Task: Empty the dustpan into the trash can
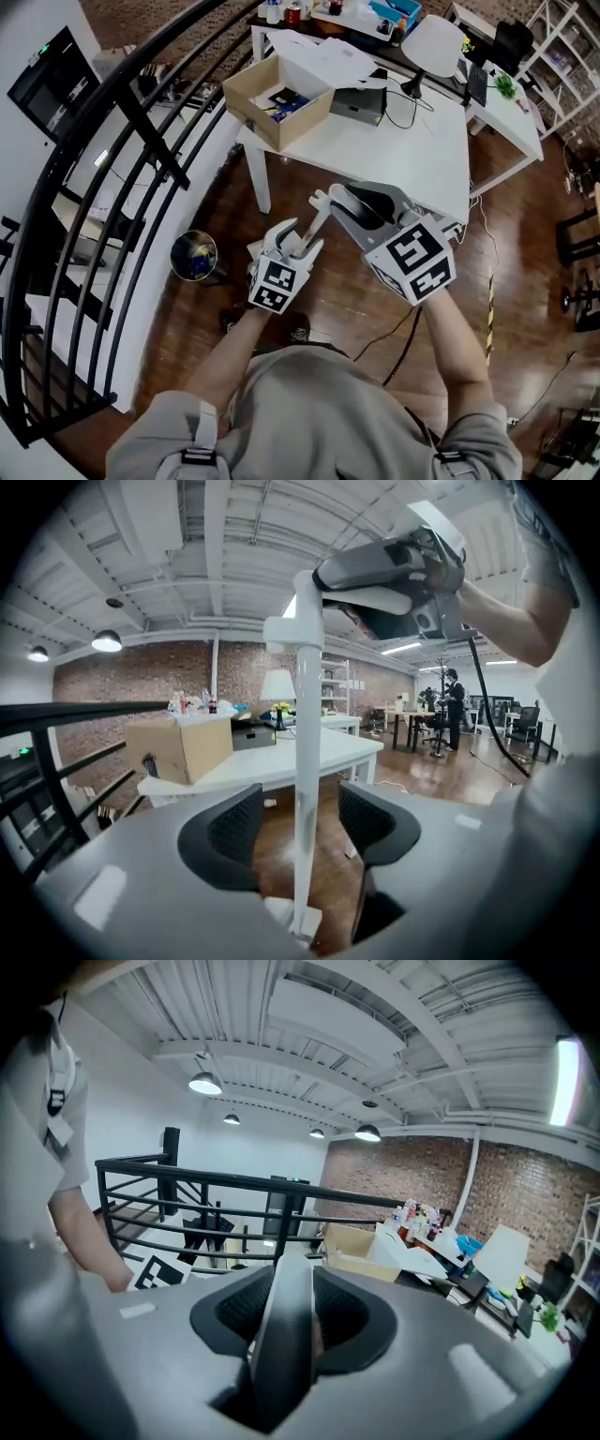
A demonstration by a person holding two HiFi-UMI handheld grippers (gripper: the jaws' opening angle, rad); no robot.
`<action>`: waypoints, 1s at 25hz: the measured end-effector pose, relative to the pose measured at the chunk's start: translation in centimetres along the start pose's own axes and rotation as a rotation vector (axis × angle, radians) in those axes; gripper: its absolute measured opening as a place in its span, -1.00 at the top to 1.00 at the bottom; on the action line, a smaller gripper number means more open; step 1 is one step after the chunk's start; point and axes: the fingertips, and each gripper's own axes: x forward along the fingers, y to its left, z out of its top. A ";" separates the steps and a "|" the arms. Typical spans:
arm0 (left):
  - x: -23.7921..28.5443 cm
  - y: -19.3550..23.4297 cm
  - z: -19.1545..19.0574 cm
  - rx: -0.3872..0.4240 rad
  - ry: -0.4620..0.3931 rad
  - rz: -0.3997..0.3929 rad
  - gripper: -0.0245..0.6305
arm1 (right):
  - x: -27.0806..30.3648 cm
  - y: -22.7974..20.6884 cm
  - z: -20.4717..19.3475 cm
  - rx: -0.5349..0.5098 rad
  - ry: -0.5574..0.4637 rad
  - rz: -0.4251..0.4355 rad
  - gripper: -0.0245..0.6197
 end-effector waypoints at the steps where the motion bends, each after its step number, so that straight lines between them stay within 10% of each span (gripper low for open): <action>1: -0.2 -0.1 -1.5 -0.033 0.028 -0.005 0.19 | 0.6 -0.3 -1.3 0.005 0.012 -0.017 0.53; 5: -1.6 0.3 -5.0 -0.183 0.085 -0.018 0.26 | 3.1 -1.6 -7.4 0.035 0.058 -0.105 0.53; 8: -2.8 0.4 -5.3 -0.262 0.071 -0.058 0.91 | 4.7 -2.2 -11.7 0.046 0.073 -0.162 0.53; 25: -6.1 0.6 -6.8 -0.442 0.078 -0.012 0.91 | 5.0 1.8 -23.7 0.105 0.060 -0.158 0.52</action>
